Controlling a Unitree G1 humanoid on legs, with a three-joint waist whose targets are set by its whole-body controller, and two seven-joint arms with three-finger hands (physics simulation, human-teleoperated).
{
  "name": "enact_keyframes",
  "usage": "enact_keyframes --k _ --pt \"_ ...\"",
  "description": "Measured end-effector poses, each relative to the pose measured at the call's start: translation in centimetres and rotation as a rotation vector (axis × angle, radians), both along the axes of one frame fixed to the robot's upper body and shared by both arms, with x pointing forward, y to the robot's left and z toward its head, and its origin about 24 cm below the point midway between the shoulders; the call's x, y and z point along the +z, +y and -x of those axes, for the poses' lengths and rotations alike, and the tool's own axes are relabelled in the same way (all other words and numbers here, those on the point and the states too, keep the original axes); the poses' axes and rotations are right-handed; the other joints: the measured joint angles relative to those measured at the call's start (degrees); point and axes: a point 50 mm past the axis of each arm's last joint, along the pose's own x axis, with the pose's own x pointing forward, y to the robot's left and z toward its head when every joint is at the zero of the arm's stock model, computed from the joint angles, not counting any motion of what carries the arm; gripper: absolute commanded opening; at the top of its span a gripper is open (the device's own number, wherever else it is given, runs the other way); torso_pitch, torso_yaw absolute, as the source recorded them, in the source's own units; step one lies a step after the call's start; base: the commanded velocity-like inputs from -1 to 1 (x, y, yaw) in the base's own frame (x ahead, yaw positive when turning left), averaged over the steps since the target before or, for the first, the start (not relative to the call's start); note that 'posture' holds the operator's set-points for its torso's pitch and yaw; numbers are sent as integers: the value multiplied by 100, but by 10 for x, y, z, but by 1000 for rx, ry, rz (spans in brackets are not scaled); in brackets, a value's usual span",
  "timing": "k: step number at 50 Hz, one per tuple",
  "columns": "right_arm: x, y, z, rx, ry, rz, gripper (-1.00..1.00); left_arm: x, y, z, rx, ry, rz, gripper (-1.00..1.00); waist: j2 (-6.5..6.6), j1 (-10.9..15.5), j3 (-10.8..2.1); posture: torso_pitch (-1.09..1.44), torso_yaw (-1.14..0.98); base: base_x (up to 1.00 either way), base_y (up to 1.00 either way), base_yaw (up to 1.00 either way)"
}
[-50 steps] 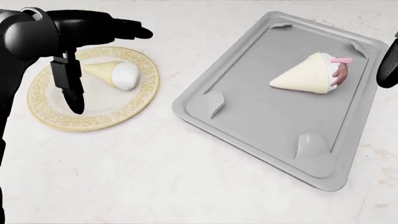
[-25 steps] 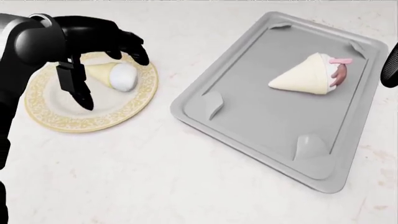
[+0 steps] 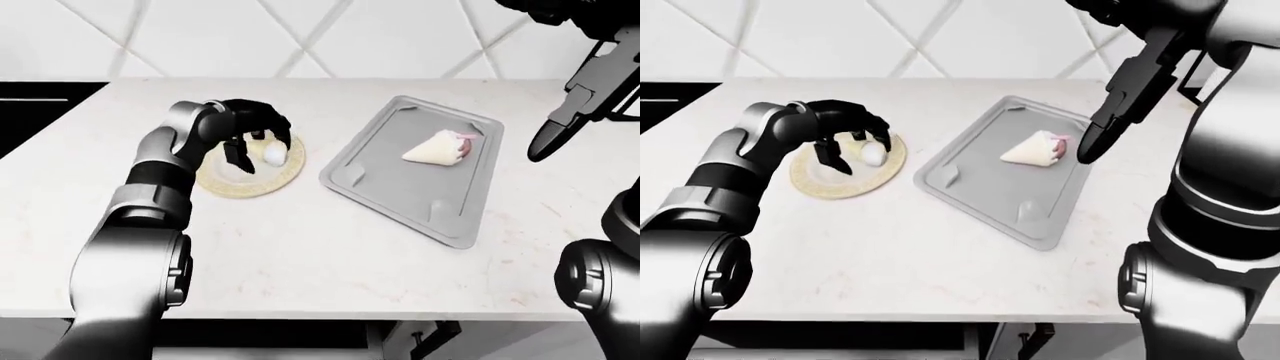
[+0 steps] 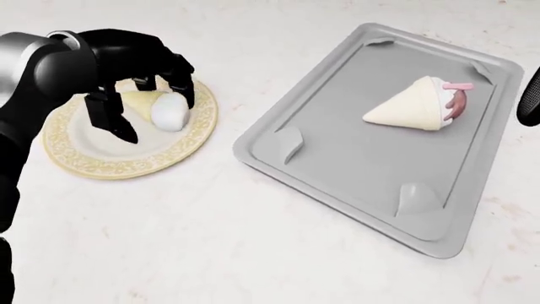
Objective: Move the dessert items from the plate to the tray.
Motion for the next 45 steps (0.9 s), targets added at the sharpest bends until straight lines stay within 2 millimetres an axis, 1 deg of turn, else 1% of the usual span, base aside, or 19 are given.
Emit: enact_keyframes --k 6,10,16,18,19,20,22,24,28,31,35,37,39,45 --pt "1 0 2 1 -4 1 100 1 0 0 0 -33 13 -22 -24 -34 7 0 0 0 0 0" --pt "0 0 2 -1 -2 1 100 0 0 0 -2 -39 16 -26 -26 -37 -13 0 0 0 0 0" --pt "1 -2 2 -3 -5 -1 100 1 -1 0 -2 -32 14 -47 -30 -33 -22 0 0 0 0 0" --pt "1 -2 3 -4 -7 0 100 1 -2 -1 4 -29 12 -62 -33 -32 -16 0 0 0 0 0" --pt "1 -2 3 -4 -7 1 100 2 -1 -2 13 -30 11 -64 -37 -32 -7 0 0 0 0 0" --pt "1 -2 4 -4 -8 2 100 4 -1 -2 26 -32 11 -65 -40 -33 8 0 0 0 0 0" --pt "3 -3 5 -6 -9 4 100 9 3 -4 55 -44 14 -76 -48 -36 41 0 0 0 0 0" --pt "5 -5 6 -10 -10 1 100 17 6 -4 77 -63 15 -81 -55 -32 66 0 0 0 0 0" --pt "4 -5 6 -10 -7 0 100 37 5 -4 81 -109 20 -84 -70 -13 80 0 0 0 0 0" --pt "5 -4 7 -6 -7 2 100 50 -3 -3 55 -141 27 -85 -74 4 81 0 0 0 0 0" --pt "6 -5 9 -5 -12 2 100 60 -19 -2 6 -148 20 -91 -84 14 83 0 0 0 0 0" --pt "5 -6 9 -6 -13 0 100 62 -29 -2 -18 -143 13 -92 -91 16 87 0 0 0 0 0" --pt "5 -6 10 -9 -12 1 100 64 -41 -2 -37 -129 20 -100 -97 20 103 0 0 0 0 0" --pt "5 -6 11 -5 -11 -3 100 75 -80 2 -105 -49 92 -100 -126 18 137 0 0 0 0 0"
